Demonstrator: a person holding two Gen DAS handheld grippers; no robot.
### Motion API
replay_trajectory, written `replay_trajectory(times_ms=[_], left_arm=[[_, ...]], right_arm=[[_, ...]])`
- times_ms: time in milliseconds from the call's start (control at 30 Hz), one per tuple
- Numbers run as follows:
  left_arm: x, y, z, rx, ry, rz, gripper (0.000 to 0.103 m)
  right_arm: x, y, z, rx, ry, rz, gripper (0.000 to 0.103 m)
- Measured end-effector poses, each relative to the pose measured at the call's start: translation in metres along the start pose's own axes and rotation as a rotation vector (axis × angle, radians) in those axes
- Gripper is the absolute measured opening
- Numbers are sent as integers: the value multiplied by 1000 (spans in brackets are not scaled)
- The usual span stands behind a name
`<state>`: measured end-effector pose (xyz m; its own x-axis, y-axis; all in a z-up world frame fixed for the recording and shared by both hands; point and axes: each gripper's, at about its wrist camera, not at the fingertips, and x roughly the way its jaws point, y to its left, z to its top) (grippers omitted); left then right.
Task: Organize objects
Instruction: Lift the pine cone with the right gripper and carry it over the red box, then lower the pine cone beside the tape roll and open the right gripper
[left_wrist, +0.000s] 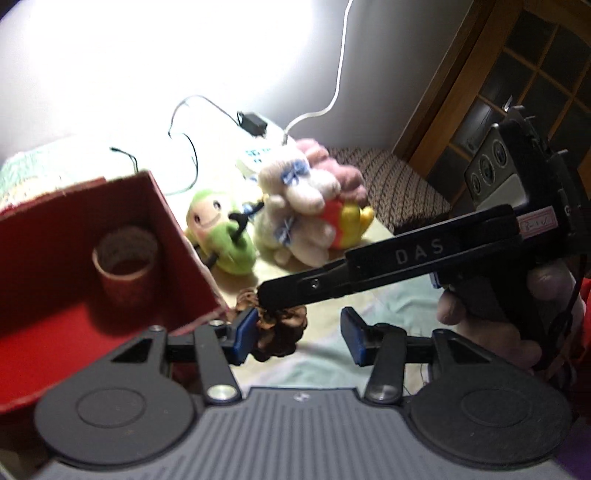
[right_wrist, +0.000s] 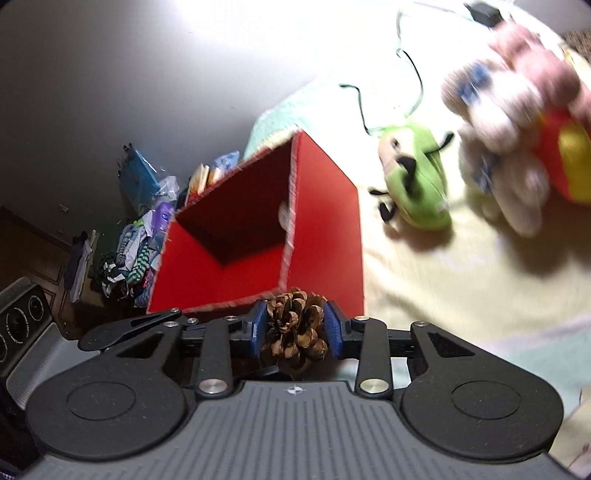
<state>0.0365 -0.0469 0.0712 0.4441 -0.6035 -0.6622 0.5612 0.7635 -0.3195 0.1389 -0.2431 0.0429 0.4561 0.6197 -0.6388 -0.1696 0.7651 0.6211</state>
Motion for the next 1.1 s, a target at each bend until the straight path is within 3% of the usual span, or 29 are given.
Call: replay_trajectory(times_ms=[233,400,600,733,1100], left_arm=[[-16,48,9,-64,-68,1,50],[-13,84,7,-130,-63,-12,50],[7,118,-3,-185,-3,4,50],[19,138,-10,-232,33,-7,50],[20,161,-23,-277,69,4,50]], right_arm=[[24,33,24,-89,-11,-37,36],[53,53,36,-166,32,-98,36],[106,74,50,-305,175,-199,36],[139,83,50,-418,262,-322,36],[189,103,39,-700,410,-524,36]])
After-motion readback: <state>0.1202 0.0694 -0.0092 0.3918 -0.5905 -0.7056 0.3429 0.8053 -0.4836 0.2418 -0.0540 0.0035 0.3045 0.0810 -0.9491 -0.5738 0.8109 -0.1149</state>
